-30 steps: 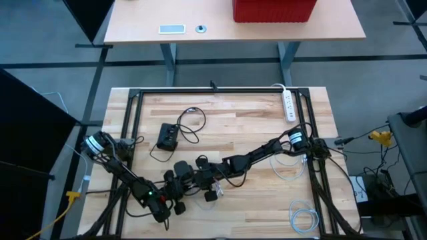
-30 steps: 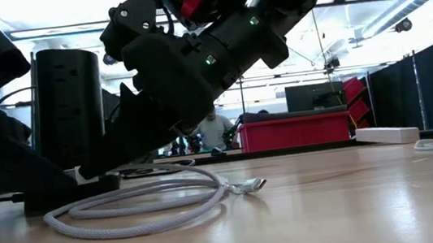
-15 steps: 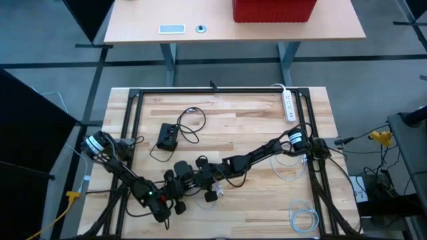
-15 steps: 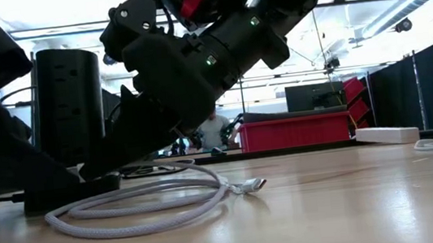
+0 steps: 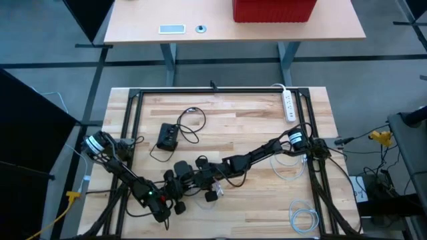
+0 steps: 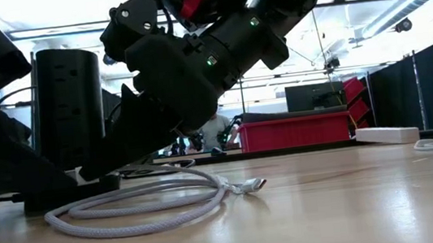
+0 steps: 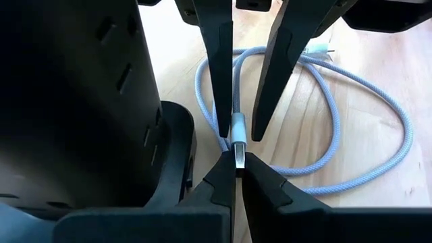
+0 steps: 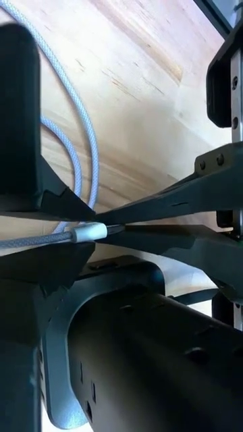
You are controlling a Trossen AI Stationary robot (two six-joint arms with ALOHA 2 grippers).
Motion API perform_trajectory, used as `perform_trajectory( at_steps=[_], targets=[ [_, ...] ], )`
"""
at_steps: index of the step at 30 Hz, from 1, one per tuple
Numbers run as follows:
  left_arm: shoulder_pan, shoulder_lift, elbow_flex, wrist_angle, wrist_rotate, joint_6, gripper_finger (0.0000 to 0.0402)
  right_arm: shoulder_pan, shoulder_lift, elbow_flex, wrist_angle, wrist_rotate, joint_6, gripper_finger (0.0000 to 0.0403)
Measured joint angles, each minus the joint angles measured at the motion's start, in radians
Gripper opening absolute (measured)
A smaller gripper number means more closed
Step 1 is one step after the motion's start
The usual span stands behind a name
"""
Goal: Insert USB
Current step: Insert bottom left white charger cable into the bottom black outlet extension
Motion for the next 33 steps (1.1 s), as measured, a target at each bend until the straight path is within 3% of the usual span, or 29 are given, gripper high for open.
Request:
perform_trajectory(
  at_steps=[5,13,23,27,33],
  targets=[
    [0.0,0.0,0.0,-0.001,0.001,0.002,0.0003,0.0,0.0,0.0,-0.001,-0.001,0.007,0.0011],
    [0.0,-0.003,0.002,-0.002,0.003,0.01,0.0007,0.0,0.0,0.0,-0.005,-0.002,0.012,0.0011],
    [0.0,-0.063,0.004,-0.023,0.019,0.068,0.0092,0.0,-0.057,0.001,-0.079,0.008,-0.032,0.0011],
    [-0.001,-0.108,0.004,-0.097,0.116,0.081,0.012,-0.002,-0.077,0.0,-0.139,0.028,-0.07,0.0011],
    [-0.002,-0.185,0.004,-0.242,0.342,0.037,0.0138,-0.029,-0.119,0.0,-0.291,0.141,-0.121,0.0011]
  ],
)
